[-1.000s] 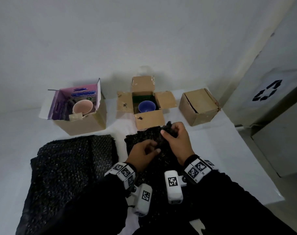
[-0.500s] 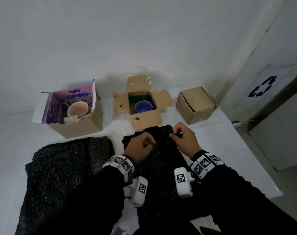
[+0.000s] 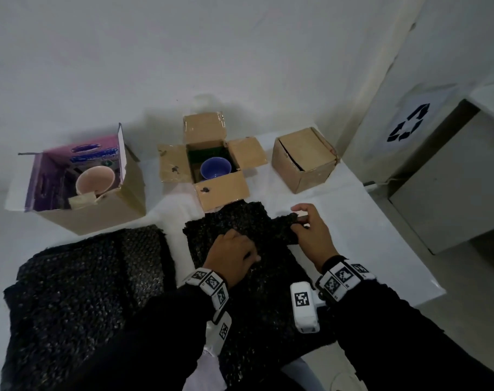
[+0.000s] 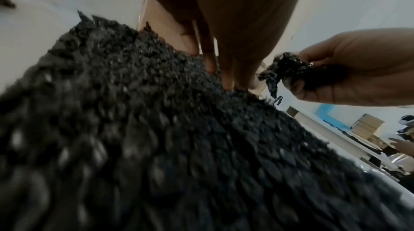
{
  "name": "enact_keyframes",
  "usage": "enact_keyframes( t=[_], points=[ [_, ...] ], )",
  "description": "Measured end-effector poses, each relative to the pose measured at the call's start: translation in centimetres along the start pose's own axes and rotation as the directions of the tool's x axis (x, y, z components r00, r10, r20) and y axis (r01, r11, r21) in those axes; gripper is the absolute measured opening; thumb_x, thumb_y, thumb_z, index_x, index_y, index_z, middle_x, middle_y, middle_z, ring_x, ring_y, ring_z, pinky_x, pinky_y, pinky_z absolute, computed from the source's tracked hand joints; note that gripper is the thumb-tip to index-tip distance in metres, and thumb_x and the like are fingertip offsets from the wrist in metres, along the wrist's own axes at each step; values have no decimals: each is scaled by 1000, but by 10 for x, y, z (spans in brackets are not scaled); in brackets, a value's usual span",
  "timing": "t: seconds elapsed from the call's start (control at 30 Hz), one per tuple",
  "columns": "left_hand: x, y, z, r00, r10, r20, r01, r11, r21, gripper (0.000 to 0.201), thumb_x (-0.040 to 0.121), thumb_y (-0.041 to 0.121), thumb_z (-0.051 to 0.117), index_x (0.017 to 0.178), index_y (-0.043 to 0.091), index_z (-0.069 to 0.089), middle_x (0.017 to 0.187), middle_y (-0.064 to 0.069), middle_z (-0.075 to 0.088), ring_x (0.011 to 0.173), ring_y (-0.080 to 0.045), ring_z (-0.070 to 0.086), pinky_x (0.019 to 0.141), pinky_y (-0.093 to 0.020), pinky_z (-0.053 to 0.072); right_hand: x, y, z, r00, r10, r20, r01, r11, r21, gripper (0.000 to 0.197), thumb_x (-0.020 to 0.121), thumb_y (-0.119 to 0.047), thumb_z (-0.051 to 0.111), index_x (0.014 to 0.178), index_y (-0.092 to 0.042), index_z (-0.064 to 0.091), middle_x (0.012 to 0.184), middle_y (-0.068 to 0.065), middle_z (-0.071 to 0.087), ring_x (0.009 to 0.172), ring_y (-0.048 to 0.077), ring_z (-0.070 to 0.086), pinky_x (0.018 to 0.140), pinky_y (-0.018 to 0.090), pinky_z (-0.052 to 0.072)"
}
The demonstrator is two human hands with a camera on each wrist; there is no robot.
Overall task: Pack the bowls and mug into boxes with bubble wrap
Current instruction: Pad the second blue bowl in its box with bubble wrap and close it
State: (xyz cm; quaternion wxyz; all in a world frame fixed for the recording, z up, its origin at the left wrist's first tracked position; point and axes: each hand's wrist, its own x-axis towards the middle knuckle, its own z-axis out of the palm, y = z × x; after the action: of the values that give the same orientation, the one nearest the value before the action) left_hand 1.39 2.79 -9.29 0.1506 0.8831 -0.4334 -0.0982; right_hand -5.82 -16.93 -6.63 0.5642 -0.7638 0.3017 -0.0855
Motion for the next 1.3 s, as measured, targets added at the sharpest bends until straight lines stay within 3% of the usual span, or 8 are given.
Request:
enact_keyframes(
  t=[0.1, 0.23, 0.3, 0.53, 0.7, 0.93, 1.07, 1.3],
  points=[
    [3, -3, -17, 995, -7, -95, -6, 990, -141, 18, 93, 41, 53, 95, 23, 57, 95, 4, 58, 97, -19, 50, 83, -34, 43, 3, -10, -4, 999, -15, -50, 17, 999, 46, 26, 89, 1, 46, 96, -17, 64, 100, 4, 64, 93, 26, 61, 85, 43, 52],
    [2, -7, -18, 952, -5, 305, -7, 999, 39, 67, 76, 66, 62, 131, 38, 38, 136, 5, 38, 122, -20, 35, 94, -40, 43, 5, -18, -8, 996, 21, -87, -12, 995, 104, 26, 88, 2, 48, 83, -14, 67, 97, 4, 66, 99, 28, 62, 91, 48, 52],
    [2, -6, -7, 937, -32, 347, -25, 987, 159, 60, 76, 62, 65, 127, 38, 44, 138, 3, 32, 124, -23, 31, 96, -42, 41, 2, -18, -11, 996, 32, -84, -22, 993, 117, 24, 88, 2, 50, 84, -13, 68, 97, 6, 67, 99, 28, 63, 92, 47, 53],
    [10, -5, 2, 994, -64, 91, 64, 998, -2, 29, 91, 50, 55, 106, 28, 68, 116, 7, 57, 108, -21, 47, 89, -39, 38, -13, -6, -22, 999, 34, -28, -29, 988, 152, 5, 86, -3, 66, 87, -7, 69, 87, 5, 66, 83, 21, 63, 65, 22, 51],
    [19, -5, -35, 986, -60, -157, 24, 974, -227, 22, 92, 35, 49, 100, 16, 59, 87, -3, 65, 80, -23, 59, 68, -36, 47, -9, -22, -24, 1000, -3, -18, 7, 967, 255, 29, 73, -4, 82, 93, -6, 61, 84, 9, 65, 66, 18, 61, 47, 17, 45],
    [25, -16, -100, 889, -165, -427, 11, 940, -341, 12, 95, 24, 40, 101, 23, 50, 87, -2, 60, 68, -20, 53, 59, -31, 38, 28, -64, -7, 999, -37, -30, 44, 947, 318, 20, 87, 1, 56, 93, -16, 65, 79, 7, 62, 59, 26, 54, 45, 30, 42],
    [28, -35, -132, 654, -455, -604, 143, 859, -491, 37, 82, 51, 62, 84, 16, 48, 71, 4, 53, 64, -13, 51, 56, -26, 35, 48, -95, 7, 995, -95, -25, 98, 932, 349, 9, 84, -2, 66, 86, -11, 65, 72, 7, 61, 63, 24, 53, 50, 30, 42],
    [59, -77, -153, 608, -484, -629, 249, 869, -428, 19, 72, -6, 63, 80, 10, 58, 87, -6, 52, 73, -16, 46, 68, -17, 31, 103, -135, 45, 945, -325, 23, 321, 942, 101, 50, 74, -13, 78, 109, -34, 49, 109, 1, 66, 100, 17, 65, 77, 40, 58]
  ],
)
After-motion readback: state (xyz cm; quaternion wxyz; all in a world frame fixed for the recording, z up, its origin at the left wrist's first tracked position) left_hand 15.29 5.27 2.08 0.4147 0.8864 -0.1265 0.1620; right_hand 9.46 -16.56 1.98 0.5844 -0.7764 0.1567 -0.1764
